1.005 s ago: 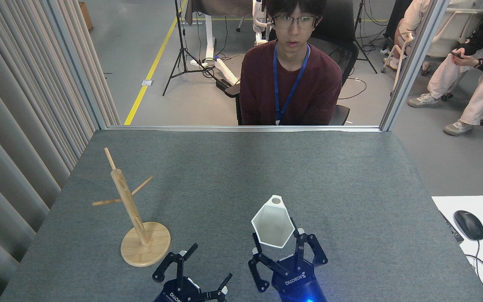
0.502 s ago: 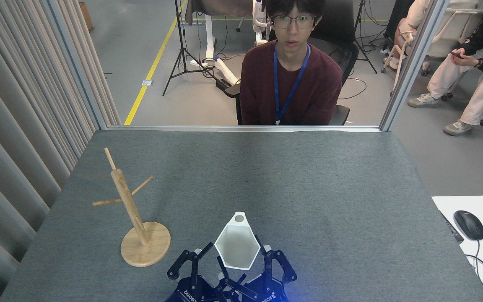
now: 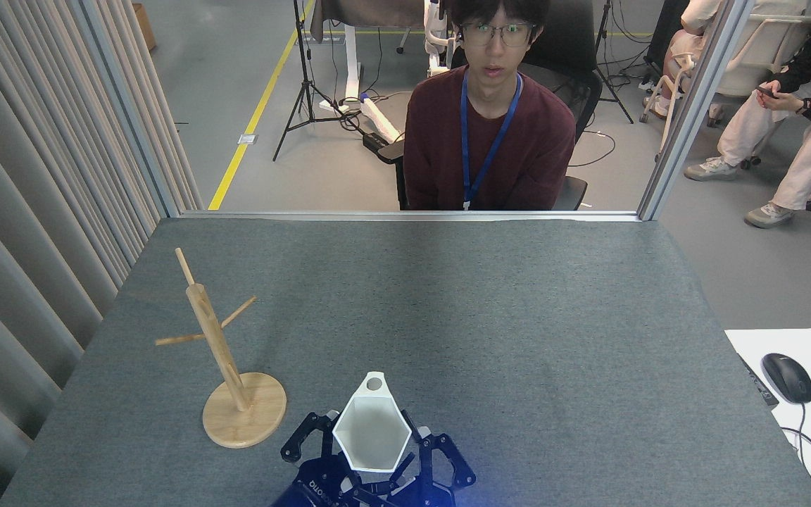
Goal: Hang cup on storage rack
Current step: 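Grasp the cup with the left gripper and open the right gripper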
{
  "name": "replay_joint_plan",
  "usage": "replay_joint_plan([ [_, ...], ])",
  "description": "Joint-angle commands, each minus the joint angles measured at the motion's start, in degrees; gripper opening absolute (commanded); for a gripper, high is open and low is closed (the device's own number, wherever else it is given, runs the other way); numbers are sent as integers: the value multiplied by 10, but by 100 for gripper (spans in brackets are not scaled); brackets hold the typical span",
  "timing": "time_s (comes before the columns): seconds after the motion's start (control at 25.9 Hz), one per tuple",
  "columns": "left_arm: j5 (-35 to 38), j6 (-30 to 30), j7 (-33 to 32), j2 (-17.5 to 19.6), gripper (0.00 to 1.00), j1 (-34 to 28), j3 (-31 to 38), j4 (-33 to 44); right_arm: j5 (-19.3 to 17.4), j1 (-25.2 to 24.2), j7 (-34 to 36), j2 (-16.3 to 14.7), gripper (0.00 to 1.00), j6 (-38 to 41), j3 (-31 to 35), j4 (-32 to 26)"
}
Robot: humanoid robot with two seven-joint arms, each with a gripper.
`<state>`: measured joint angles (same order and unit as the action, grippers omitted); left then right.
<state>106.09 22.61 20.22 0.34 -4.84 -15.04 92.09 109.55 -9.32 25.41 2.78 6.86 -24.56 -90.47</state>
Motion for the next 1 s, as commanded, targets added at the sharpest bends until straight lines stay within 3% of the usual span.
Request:
replay_joint_plan([
  [0.0,-1,2,3,1,100,2,0,6,7,-1,1,0,45,1,-9,2],
  [0.04,-1,2,3,1,98,2,0,7,8,-1,1,0,45,0,-10,2],
  [0.23,1,2,1,5,42,2,0,12,10,-1,1,0,45,0,-10,2],
  [0.31,2,1,-2,6,36,5,0,12,9,-1,1,0,48,1,-10,2],
  [0.35,3,1,-2,7,36,8,0,12,9,-1,2,1,53,0,-9,2],
  [0.39,4,1,-2,7,36,9,0,11,8,-1,2,1,81,0,-8,2],
  [0.43,4,1,-2,7,36,10,0,11,8,-1,3,1,100,-1,-8,1],
  [0.62,5,-1,-2,7,37,9,0,7,2,0,18,1,99,-4,-8,-23],
  [0.77,10,-4,-3,4,37,8,0,7,-37,-1,29,0,99,1,-11,-65],
  [0.85,17,-4,-3,1,37,6,1,7,-78,0,30,2,99,1,-10,-83],
  [0.97,18,-10,-3,0,37,0,4,7,-192,5,27,8,99,-6,12,-107],
])
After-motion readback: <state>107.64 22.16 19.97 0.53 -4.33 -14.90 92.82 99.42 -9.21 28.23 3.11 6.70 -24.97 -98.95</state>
